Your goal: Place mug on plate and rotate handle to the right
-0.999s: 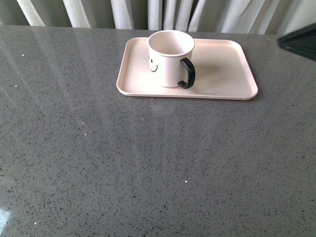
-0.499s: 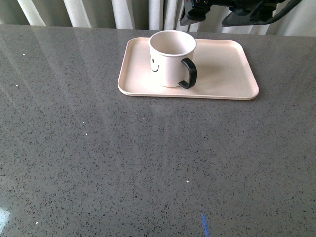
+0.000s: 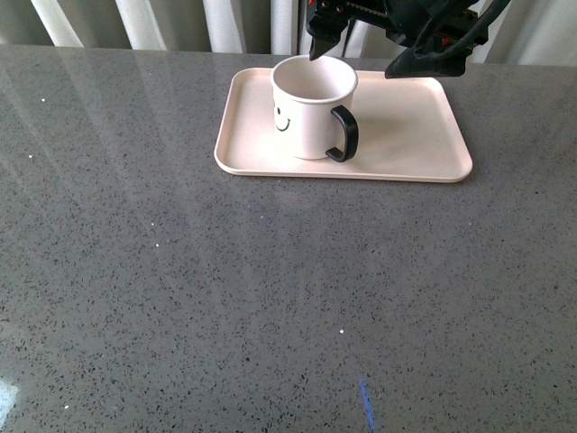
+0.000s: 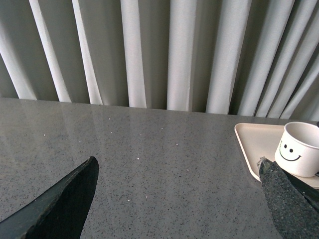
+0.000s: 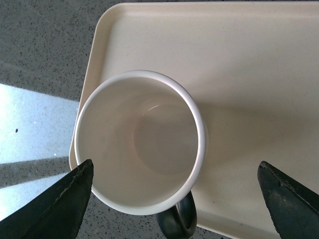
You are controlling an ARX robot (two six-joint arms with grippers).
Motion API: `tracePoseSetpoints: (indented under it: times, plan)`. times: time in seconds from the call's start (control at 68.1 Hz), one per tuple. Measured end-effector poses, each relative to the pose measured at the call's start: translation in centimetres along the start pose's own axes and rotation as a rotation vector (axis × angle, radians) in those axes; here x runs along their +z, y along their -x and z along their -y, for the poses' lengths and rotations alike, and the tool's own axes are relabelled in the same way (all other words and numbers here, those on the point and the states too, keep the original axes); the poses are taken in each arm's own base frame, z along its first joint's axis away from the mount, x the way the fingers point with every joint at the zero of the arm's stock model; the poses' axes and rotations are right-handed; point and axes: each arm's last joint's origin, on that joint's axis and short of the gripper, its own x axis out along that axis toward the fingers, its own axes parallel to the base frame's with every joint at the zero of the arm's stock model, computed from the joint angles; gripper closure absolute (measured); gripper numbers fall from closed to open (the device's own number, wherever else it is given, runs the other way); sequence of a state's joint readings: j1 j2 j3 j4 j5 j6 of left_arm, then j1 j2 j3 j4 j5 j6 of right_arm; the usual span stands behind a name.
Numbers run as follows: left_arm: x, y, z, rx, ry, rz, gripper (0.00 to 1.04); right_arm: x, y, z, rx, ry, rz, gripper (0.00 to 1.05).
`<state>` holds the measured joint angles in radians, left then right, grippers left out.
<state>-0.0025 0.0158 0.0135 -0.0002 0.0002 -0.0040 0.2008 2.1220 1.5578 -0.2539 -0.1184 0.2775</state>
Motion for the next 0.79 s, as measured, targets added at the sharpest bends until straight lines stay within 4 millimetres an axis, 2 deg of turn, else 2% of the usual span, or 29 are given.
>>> tracePoseSetpoints:
  times: [0.162,0.573,0.793]
  plan:
    - [0.0,0.0,0.0,0.0,0.0,0.0,0.09,-0.3,-0.1,0.3,-0.047,0.024,0.025,0.09]
    - [0.0,0.0,0.0,0.0,0.0,0.0,0.09,-1.1,0.1,0.6,-0.016,0.046,-0.046,0.09]
    - [0.0,0.0,0.0,0.0,0.0,0.0,0.09,-0.5,-0.4,0.4,-0.012,0.022,-0.049,0.09]
